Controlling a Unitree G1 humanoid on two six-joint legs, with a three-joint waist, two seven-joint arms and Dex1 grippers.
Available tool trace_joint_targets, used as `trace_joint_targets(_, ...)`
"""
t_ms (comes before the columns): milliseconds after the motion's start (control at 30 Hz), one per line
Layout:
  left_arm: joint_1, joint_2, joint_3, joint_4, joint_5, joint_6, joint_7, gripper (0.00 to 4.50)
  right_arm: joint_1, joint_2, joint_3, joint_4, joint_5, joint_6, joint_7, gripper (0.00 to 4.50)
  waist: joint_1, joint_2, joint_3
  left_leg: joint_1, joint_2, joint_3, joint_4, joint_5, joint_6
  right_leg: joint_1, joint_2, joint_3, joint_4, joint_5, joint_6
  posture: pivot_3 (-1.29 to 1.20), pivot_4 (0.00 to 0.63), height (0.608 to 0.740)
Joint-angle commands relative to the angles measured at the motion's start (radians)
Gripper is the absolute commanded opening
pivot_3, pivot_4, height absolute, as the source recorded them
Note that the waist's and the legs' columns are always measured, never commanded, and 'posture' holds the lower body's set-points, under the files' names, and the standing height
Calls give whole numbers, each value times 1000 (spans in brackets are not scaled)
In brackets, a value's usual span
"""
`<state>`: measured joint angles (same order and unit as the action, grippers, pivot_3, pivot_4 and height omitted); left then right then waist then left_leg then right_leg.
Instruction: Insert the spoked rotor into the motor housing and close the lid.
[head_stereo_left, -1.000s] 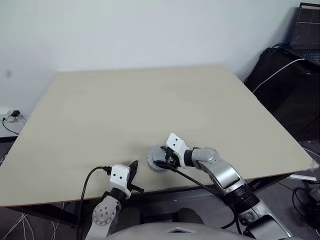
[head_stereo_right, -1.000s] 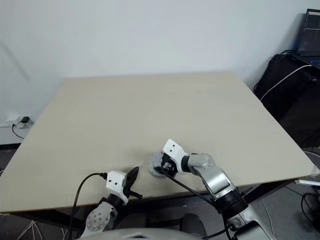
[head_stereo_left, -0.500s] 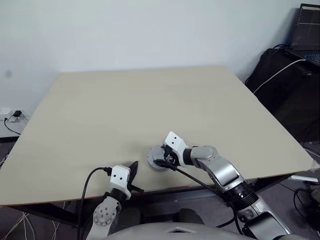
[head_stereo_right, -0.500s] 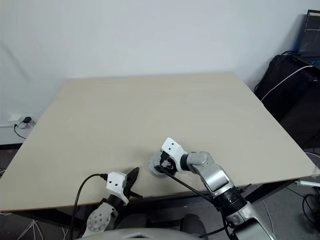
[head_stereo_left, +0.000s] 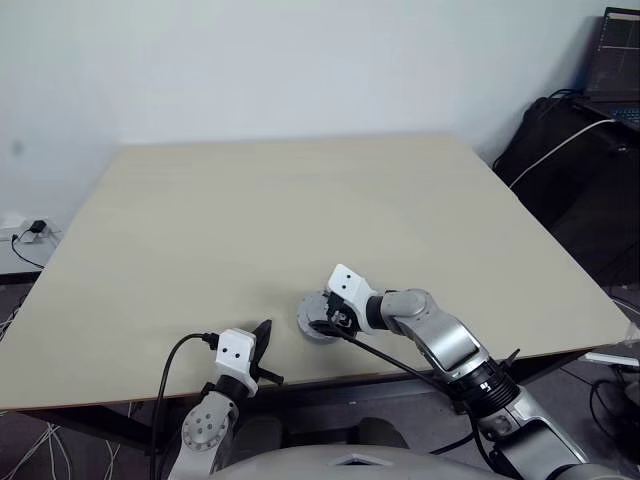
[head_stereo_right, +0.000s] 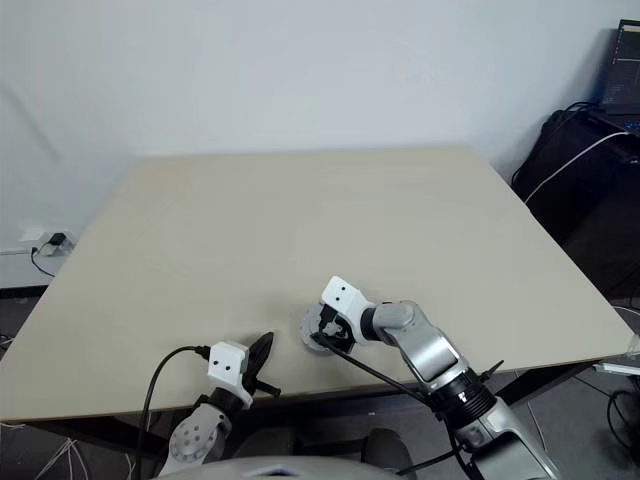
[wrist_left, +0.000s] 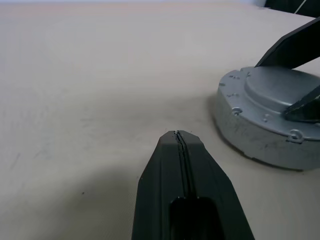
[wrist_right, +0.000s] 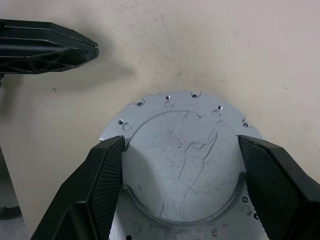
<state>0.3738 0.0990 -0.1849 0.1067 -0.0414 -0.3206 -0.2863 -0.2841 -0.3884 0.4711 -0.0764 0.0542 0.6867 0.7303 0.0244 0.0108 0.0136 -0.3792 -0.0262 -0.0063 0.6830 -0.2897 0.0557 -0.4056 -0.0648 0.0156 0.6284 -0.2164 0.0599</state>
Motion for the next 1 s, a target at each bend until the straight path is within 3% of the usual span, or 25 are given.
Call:
trace_joint_targets(33,-37,9,2,-100,-1,-4,-8,0,10,-18,0,35,-30,38,-25,3246,1,0,0,0,0,0,0,0,0,0,0,0,0,0,0,0,0,740)
trace_joint_targets(433,-222,74,15,-153,-111,257,-137,0,24,6,3,48,-30,44,-55,3246,-5,0,-2,1,0,0,0,0,0,1,3,0,0,1,-2,0,0,740)
trace_joint_targets(633,-351,128,21,-147,-291,609,-310,0,24,10,9,49,-28,45,-61,3246,-12,0,-2,5,1,-1,0,0,0,6,4,-1,0,-1,2,0,0,740)
trace_joint_targets(767,-447,182,1,-98,-301,745,-385,0,26,10,4,42,-27,47,-65,3246,-13,-1,-2,6,1,-1,0,1,0,7,4,-1,0,-1,2,0,0,740)
trace_joint_targets(1000,-518,193,-2,-65,-317,847,-454,0,37,9,-1,29,-26,53,-73,3246,-13,-2,-1,7,0,-2,0,1,0,8,4,0,0,-1,1,0,0,740)
